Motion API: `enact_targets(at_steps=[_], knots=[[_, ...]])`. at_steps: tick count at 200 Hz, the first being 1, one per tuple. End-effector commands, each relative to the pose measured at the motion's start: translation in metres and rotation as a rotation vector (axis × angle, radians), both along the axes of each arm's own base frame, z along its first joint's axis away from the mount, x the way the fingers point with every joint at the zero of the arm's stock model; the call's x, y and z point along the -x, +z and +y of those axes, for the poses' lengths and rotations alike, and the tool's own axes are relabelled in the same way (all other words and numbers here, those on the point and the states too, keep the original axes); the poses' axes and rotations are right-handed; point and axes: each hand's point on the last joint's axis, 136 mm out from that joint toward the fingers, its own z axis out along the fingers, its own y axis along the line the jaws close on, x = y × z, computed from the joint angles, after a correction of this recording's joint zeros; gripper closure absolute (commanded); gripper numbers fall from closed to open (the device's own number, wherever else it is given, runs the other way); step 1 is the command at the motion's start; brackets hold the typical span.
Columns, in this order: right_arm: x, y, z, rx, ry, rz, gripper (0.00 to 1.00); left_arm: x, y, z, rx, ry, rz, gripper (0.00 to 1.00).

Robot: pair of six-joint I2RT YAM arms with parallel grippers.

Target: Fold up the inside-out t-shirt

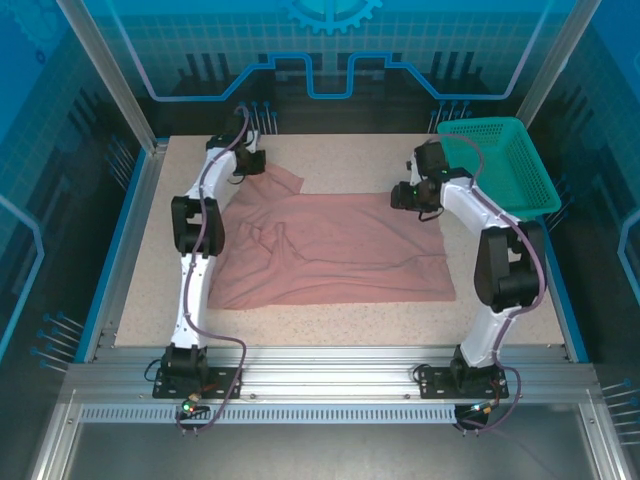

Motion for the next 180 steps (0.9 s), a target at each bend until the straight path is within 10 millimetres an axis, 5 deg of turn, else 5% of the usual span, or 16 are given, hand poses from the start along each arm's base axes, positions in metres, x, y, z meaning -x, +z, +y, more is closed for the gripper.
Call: enact_targets(at_steps=[1, 77, 180], knots=[[-0.012, -0.018, -0.027, 0.062, -0.109, 0.070, 0.47, -0.014, 0.061, 0.007, -0.016, -0.004, -0.143, 1.00], [-0.052, -0.055, -0.078, 0.205, -0.230, 0.192, 0.43, -0.011, 0.066, 0.003, -0.003, -0.019, -0.150, 1.00], [-0.077, -0.086, -0.093, 0.231, -0.257, 0.270, 0.47, -0.009, 0.074, 0.000, -0.012, -0.044, -0.168, 1.00]])
